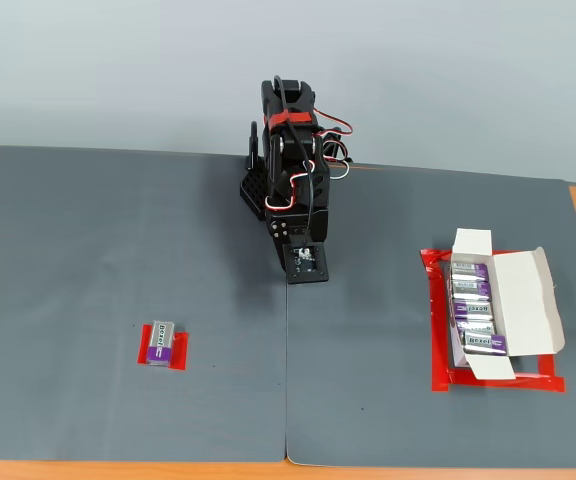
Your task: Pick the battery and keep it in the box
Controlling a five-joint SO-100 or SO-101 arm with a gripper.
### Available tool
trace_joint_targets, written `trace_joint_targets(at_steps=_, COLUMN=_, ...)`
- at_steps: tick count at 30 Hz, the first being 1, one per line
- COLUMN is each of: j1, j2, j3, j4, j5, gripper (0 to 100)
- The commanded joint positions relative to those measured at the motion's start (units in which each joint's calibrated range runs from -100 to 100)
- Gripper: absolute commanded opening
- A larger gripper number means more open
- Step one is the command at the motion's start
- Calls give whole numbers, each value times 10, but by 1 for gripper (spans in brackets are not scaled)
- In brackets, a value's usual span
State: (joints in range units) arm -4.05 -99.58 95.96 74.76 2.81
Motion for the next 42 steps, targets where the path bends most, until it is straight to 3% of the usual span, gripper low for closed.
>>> trace_joint_targets(at_steps=1, j1=1, j2=9, j3=-37, j4=2, j5=3, gripper=2)
trace_joint_targets(at_steps=9, j1=-1, j2=48, j3=-55, j4=-11, j5=2, gripper=2)
trace_joint_targets(at_steps=21, j1=7, j2=345, j3=-254, j4=-102, j5=2, gripper=2)
trace_joint_targets(at_steps=30, j1=131, j2=471, j3=-377, j4=-144, j5=4, gripper=2)
trace_joint_targets(at_steps=42, j1=232, j2=638, j3=-536, j4=-168, j5=87, gripper=2)
